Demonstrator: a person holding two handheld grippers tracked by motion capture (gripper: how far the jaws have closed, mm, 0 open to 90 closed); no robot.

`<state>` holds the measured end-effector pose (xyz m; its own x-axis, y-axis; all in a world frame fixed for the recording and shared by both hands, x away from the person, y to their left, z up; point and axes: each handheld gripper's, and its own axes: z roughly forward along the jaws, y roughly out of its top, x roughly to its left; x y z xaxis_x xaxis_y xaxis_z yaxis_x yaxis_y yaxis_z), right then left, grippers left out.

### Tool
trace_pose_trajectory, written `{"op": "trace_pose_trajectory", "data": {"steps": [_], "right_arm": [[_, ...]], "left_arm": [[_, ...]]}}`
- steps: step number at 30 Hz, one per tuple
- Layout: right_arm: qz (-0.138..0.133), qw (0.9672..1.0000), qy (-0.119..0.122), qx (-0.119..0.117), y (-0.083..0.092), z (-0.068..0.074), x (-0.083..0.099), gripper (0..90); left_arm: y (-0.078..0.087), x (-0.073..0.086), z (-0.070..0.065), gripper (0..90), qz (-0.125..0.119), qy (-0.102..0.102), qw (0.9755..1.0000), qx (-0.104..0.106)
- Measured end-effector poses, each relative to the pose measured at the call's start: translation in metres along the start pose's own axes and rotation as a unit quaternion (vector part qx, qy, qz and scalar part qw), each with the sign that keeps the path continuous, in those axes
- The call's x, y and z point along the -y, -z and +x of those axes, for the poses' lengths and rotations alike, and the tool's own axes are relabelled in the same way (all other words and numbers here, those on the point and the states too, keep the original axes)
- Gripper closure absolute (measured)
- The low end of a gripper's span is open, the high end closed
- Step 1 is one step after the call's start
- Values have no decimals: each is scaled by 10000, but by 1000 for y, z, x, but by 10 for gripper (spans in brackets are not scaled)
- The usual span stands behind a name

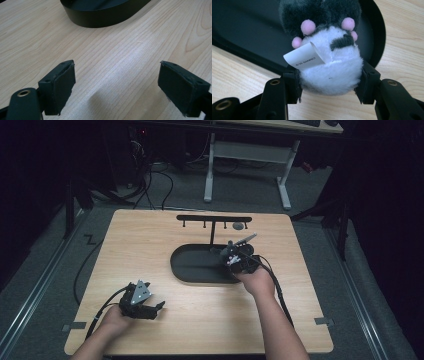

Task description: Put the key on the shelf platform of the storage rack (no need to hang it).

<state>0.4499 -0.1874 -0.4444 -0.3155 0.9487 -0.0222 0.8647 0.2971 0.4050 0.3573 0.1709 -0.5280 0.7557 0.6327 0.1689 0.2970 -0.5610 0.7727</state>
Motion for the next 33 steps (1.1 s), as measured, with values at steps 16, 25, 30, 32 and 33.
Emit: {"op": "trace_pose_trajectory", "data": {"steps": [16,25,30,32,33], "right_arm": [[218,9997,58,89,-25,5,-9,476],[322,9995,35,61,-32,4,-4,471],[384,9992,65,76,-36,4,-4,465],[425,9991,57,78,-39,5,-4,454],[425,9991,57,78,-39,5,-4,454]], "left_arm": [[0,0,0,153,-12,9,10000,6],[0,0,0,153,-9,5,10000,-2],[0,0,0,154,-10,1,10000,0],[0,0,0,154,-11,7,10000,3],[0,0,0,154,-11,7,10000,3]]}}
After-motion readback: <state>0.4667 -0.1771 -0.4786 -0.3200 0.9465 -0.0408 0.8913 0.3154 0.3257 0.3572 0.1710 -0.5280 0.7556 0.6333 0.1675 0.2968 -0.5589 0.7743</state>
